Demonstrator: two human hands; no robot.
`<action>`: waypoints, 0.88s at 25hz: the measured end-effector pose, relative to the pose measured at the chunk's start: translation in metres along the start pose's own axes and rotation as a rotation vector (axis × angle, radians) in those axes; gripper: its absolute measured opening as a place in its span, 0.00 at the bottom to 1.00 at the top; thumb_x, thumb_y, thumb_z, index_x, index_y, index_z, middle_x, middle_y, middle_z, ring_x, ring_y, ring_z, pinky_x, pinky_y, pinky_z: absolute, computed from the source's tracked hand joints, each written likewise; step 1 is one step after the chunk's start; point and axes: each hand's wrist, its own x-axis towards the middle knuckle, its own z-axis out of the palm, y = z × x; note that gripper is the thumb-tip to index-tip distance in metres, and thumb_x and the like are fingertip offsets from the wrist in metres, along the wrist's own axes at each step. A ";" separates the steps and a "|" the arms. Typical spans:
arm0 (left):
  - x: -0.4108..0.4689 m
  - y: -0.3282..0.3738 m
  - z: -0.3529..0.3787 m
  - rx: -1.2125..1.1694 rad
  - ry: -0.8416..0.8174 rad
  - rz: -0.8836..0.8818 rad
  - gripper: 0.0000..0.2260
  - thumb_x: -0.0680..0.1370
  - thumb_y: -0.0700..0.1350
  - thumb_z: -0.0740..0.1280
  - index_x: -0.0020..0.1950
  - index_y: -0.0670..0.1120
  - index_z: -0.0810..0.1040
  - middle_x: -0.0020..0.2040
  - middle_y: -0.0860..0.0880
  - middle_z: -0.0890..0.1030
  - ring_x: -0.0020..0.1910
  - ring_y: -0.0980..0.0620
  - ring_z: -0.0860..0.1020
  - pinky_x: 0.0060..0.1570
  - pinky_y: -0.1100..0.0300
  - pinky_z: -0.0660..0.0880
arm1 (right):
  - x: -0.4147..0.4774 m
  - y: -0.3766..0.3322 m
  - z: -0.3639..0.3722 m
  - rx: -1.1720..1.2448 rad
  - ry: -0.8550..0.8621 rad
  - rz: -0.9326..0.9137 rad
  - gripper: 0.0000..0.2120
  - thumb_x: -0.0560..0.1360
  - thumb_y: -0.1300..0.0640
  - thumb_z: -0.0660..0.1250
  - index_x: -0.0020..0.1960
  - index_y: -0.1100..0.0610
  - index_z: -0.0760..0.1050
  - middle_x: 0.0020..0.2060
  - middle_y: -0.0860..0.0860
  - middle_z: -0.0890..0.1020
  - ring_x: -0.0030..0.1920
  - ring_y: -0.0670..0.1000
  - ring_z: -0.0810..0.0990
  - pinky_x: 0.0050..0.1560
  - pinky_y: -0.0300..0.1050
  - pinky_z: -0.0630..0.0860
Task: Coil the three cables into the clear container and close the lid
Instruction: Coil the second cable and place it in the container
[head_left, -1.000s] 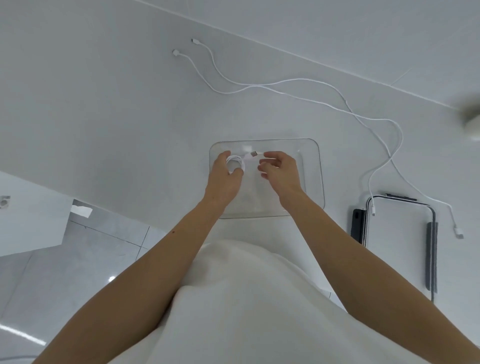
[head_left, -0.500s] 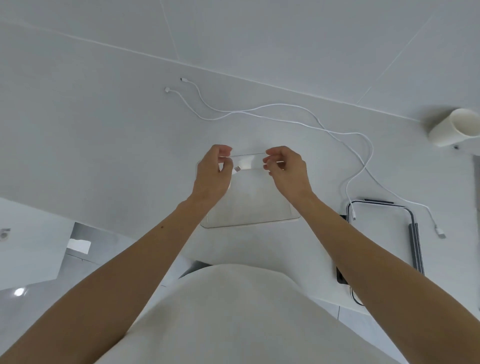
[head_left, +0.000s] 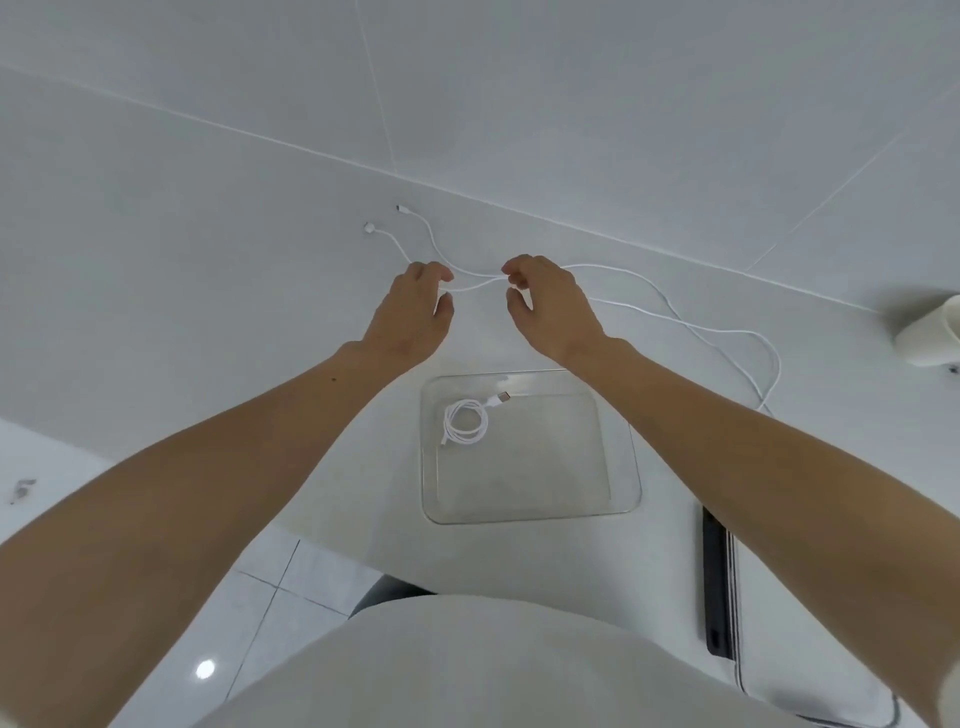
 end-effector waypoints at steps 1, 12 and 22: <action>0.009 -0.010 -0.003 0.038 -0.017 0.013 0.14 0.81 0.41 0.59 0.66 0.42 0.70 0.64 0.41 0.73 0.62 0.42 0.72 0.57 0.50 0.70 | 0.010 -0.003 0.004 -0.045 -0.025 0.004 0.15 0.79 0.62 0.62 0.64 0.61 0.74 0.57 0.57 0.80 0.57 0.56 0.79 0.58 0.52 0.76; 0.086 -0.096 -0.001 0.276 -0.146 0.277 0.17 0.80 0.42 0.61 0.69 0.40 0.69 0.68 0.40 0.71 0.66 0.39 0.70 0.64 0.48 0.68 | 0.091 -0.017 0.072 -0.370 -0.295 0.046 0.17 0.80 0.57 0.62 0.67 0.60 0.70 0.60 0.57 0.76 0.60 0.60 0.76 0.54 0.56 0.77; 0.127 -0.145 0.014 0.440 -0.222 0.437 0.16 0.79 0.42 0.62 0.66 0.38 0.72 0.62 0.36 0.74 0.64 0.37 0.72 0.65 0.46 0.66 | 0.121 -0.010 0.107 -0.465 -0.393 0.090 0.15 0.81 0.55 0.62 0.65 0.59 0.71 0.59 0.56 0.77 0.60 0.59 0.75 0.53 0.54 0.74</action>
